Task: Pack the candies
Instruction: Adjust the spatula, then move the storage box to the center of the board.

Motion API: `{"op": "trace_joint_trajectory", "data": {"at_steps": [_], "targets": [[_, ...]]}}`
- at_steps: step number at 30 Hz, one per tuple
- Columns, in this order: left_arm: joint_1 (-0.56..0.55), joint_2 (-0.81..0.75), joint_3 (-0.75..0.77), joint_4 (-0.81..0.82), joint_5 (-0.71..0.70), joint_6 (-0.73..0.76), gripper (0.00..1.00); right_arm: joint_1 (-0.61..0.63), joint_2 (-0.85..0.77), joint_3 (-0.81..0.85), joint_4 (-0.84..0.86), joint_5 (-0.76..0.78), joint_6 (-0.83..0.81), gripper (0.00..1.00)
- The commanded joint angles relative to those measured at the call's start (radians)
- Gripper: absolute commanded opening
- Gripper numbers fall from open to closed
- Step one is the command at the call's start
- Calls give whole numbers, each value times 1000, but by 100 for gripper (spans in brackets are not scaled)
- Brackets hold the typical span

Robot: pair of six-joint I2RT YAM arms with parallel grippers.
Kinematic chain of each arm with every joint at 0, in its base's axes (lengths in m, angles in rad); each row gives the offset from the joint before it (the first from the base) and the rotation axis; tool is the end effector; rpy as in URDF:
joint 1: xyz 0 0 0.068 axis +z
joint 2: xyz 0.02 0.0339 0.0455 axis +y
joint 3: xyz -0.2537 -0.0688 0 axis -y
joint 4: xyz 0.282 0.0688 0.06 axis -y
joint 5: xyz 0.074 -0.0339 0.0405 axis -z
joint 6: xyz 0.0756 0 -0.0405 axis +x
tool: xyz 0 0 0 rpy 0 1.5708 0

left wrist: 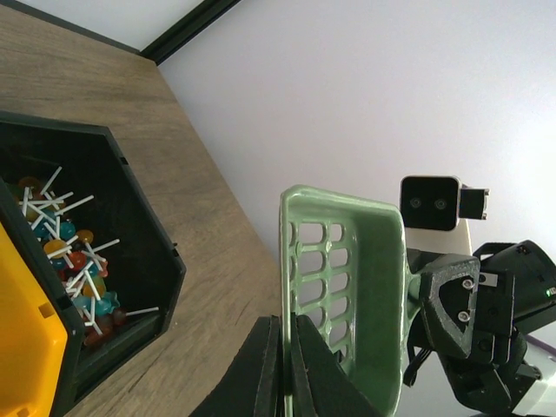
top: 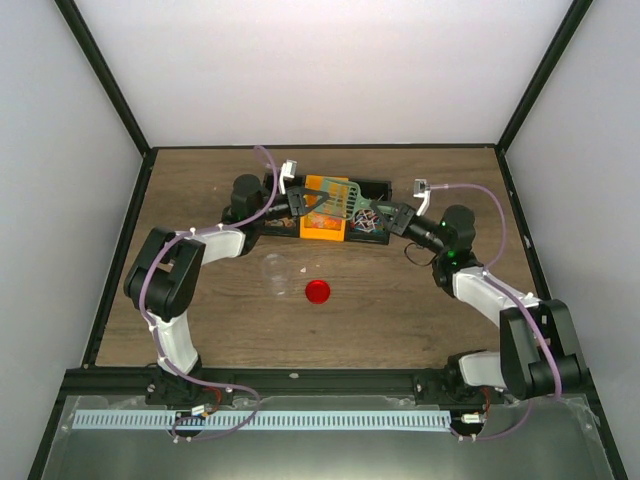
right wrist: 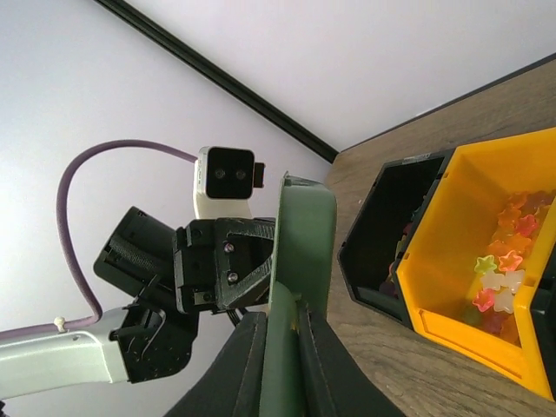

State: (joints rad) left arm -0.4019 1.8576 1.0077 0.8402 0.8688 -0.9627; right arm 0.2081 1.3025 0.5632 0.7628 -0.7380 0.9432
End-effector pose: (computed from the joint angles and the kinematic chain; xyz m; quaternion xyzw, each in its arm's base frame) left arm 0.3877 -0.2275 0.1834 0.1062 0.7013 -0.6346 0.3068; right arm 0.3138 0.1182 0.2155 -0.0066 0.7009 0.5746 0.4225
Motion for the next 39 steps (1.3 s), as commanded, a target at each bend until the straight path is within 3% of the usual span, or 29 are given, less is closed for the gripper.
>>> {"op": "trace_joint_trajectory", "data": {"at_steps": [1, 4, 7, 9, 13, 18, 20, 22, 24, 26, 29, 32, 37, 39], "targets": [[-10, 6, 3, 13, 53, 27, 4, 12, 16, 63, 23, -48, -26, 1], [-11, 8, 2, 14, 58, 28, 8, 12, 18, 62, 28, -52, -26, 1], [-9, 2, -14, 38, 46, 30, 40, 11, 2, 56, 27, -41, -24, 1], [0, -3, -18, 41, 40, 34, 53, 11, -21, 57, 7, -21, -38, 1], [32, 2, -19, 93, 70, 10, 58, -6, -42, 83, -106, 1, -75, 1], [106, -14, -7, 42, 86, 52, 68, -103, -75, 34, -114, 20, -18, 1], [143, -21, 61, -154, 71, 218, 68, -148, -88, 19, -133, 16, -5, 1], [161, -6, 216, -510, -22, 486, 58, -177, -97, 21, -174, 11, -17, 1], [160, 44, 438, -827, -133, 711, 61, -194, -106, 15, -203, 9, -26, 1], [161, 106, 614, -1031, -239, 879, 66, -202, -118, 4, -214, 5, -37, 1], [163, 198, 799, -1258, -303, 1149, 67, -205, -123, 0, -250, 1, -64, 1], [163, 269, 890, -1421, -380, 1414, 70, -207, -122, 1, -278, -7, -84, 1], [164, 389, 997, -1569, -501, 1616, 73, -208, -110, 2, -310, -29, -107, 1], [165, 431, 1054, -1635, -486, 1675, 69, -208, -104, 7, -325, -39, -121, 1]]}}
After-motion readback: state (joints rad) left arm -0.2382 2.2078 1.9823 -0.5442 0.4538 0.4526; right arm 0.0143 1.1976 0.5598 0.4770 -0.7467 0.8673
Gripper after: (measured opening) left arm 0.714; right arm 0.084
